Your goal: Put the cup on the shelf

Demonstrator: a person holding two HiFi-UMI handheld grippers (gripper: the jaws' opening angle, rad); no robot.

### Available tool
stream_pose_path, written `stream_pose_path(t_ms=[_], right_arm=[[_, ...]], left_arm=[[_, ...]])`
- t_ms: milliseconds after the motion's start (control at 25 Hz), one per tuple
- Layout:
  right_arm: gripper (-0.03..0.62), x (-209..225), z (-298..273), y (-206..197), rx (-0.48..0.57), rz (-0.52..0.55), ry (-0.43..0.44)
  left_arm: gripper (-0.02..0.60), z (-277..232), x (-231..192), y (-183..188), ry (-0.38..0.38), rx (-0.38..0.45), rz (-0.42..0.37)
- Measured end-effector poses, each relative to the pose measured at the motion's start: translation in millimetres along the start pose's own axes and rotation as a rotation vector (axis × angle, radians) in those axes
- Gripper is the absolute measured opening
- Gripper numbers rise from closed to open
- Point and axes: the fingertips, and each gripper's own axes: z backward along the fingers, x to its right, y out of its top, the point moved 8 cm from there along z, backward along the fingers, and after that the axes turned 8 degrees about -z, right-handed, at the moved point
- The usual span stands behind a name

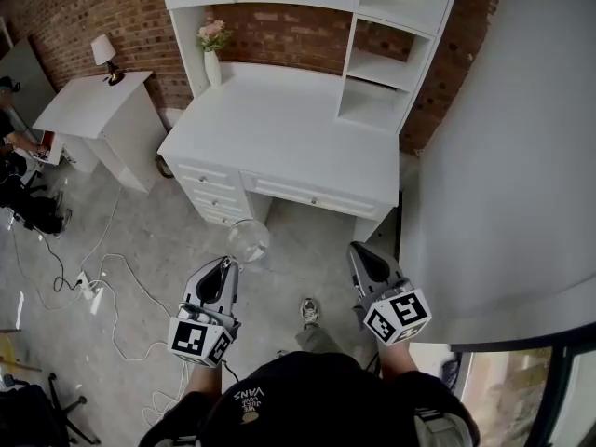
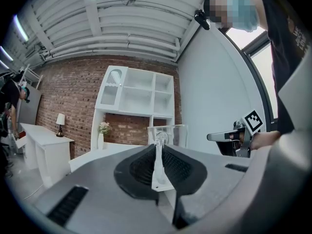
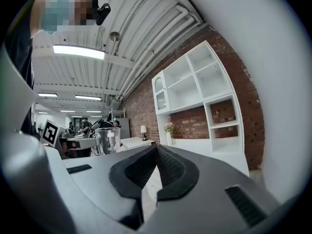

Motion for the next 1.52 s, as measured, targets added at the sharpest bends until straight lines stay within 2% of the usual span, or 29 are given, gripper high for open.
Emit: stream_pose_path(t_ms=[480, 880, 1040, 1320, 1520], right_arm=[[0.000, 93.7, -78.1, 30.1, 0.017, -0.011, 0.042], [0.000, 154.9, -128.3, 48.6, 0.002, 0.020, 0.091], [0.000, 162.6, -143.5, 47.4, -0.008, 0.020, 0.092], [0.000, 157.9, -174.9, 38.4, -0.028, 0.021, 0.056], [0.000, 152.1, -202.1, 38.7, -0.033, 0.007, -0.019]], left_arm=[[0.029, -120.5, -18.8, 12.8, 0.030, 0.023, -0.044], [0.029, -200.1, -17.7, 4.4, 0.045, 0.027, -0.022], [0.029, -217.6, -22.9, -0.6, 0.024, 0.011, -0.019], [0.029, -242.0, -53.9, -11.0, -0.023, 0.031, 0.003], [0.029, -265.6, -93.4, -16.1, -0.086, 0.025, 0.014]])
